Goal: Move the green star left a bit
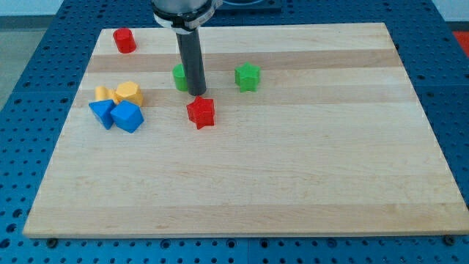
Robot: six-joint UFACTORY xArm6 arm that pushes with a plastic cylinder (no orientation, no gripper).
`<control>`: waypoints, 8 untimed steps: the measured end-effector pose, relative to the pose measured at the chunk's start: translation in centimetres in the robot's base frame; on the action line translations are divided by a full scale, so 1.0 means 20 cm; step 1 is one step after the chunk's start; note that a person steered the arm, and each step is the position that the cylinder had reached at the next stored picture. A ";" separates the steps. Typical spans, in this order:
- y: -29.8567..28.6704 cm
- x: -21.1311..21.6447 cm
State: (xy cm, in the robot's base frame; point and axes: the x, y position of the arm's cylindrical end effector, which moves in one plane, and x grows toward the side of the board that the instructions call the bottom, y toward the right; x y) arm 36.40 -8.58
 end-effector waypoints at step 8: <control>0.35 -0.02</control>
State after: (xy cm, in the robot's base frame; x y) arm 35.92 -1.61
